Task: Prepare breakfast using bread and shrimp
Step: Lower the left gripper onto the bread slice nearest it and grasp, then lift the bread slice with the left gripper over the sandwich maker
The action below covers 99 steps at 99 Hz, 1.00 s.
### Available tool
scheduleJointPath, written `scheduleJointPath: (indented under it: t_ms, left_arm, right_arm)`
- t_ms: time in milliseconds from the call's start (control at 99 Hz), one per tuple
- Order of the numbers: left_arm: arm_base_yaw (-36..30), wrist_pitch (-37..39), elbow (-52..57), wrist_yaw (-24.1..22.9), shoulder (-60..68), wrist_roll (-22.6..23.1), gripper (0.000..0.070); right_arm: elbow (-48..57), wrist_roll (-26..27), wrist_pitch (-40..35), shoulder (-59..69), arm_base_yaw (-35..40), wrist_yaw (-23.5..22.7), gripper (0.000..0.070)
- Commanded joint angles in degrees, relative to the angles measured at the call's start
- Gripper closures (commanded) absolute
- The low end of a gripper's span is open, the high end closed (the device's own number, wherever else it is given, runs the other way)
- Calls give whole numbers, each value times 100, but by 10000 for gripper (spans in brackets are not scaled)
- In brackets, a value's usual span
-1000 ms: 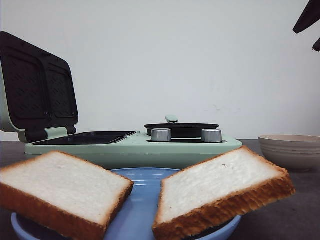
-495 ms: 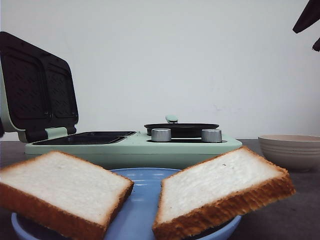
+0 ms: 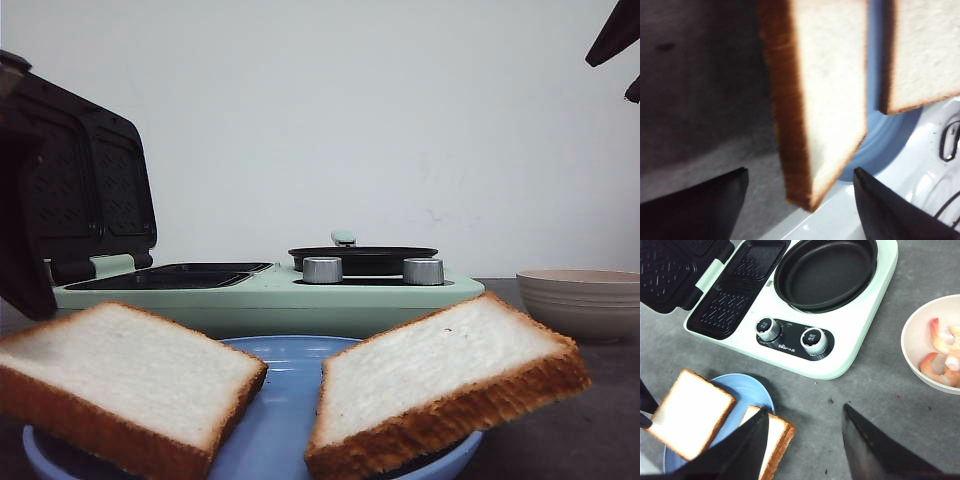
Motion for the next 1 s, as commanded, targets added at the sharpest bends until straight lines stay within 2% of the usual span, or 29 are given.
scheduleJointPath:
  t_ms: [0, 414, 455, 505, 586, 616, 990]
  left_arm:
    - [-57, 39, 9, 59, 168, 28, 310]
    - [-358, 387, 9, 280, 636, 2, 324]
    - [-358, 387, 9, 280, 636, 4, 365]
    - [-358, 385, 9, 271, 636, 4, 449]
    - [-358, 385, 9, 210, 636, 4, 656]
    - [-358, 387, 9, 197, 636, 4, 700]
    - [-365, 358, 68, 44, 372, -155, 696]
  right_arm:
    - [90, -63, 28, 31, 24, -24, 420]
    - [90, -68, 31, 33, 31, -24, 420]
    - [90, -68, 31, 31, 31, -24, 420]
    - [90, -68, 31, 33, 31, -24, 420]
    - [90, -68, 31, 33, 31, -24, 420]
    - [90, -68, 31, 31, 31, -24, 420]
    - [90, -68, 31, 33, 31, -24, 420]
